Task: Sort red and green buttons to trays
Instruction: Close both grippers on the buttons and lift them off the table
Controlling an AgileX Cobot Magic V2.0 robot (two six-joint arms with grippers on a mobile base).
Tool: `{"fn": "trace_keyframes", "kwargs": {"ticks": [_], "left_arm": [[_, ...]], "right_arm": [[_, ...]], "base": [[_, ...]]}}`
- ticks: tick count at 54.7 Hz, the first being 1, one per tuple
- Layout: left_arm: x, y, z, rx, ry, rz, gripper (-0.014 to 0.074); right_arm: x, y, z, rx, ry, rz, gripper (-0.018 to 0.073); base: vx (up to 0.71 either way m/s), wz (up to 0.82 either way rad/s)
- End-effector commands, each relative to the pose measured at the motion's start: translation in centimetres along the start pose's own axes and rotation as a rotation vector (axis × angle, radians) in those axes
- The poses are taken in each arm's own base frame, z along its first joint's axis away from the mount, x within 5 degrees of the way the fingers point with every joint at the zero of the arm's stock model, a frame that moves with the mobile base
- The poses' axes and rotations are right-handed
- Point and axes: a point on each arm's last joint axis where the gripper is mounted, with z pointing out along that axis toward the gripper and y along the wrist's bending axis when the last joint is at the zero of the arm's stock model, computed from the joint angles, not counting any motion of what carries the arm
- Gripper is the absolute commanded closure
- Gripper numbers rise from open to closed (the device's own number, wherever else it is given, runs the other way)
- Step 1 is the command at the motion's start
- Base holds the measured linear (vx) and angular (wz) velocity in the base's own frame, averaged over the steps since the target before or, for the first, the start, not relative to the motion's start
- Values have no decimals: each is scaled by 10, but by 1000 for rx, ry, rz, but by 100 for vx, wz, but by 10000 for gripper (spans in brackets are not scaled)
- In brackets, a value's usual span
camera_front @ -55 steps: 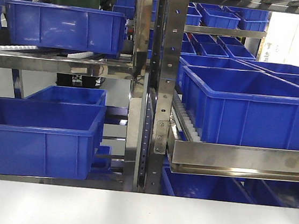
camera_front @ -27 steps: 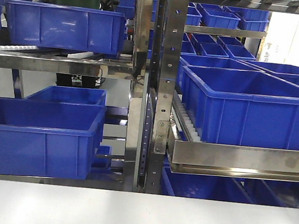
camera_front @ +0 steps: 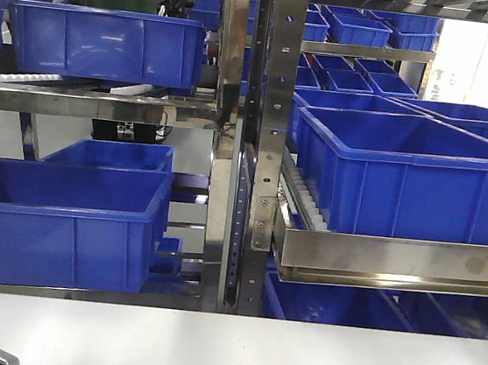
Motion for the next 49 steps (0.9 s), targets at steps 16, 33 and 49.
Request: {"fn": "trace_keyframes", "kwargs": {"ticks": [16,33,49], "left_arm": [[-35,-6,-7,43,-271,-30,603],[-57,-17,-53,41,-333,-20,599],[-89,-29,-96,44,-258,-6,599]], "right_arm": [[-16,1,0,-4,-97,0,567],[-41,17,-9,-180,-182,-58,567],[-108,20,-53,-192,-196,-14,567]], "base": [[0,0],[0,0],[0,0]]}}
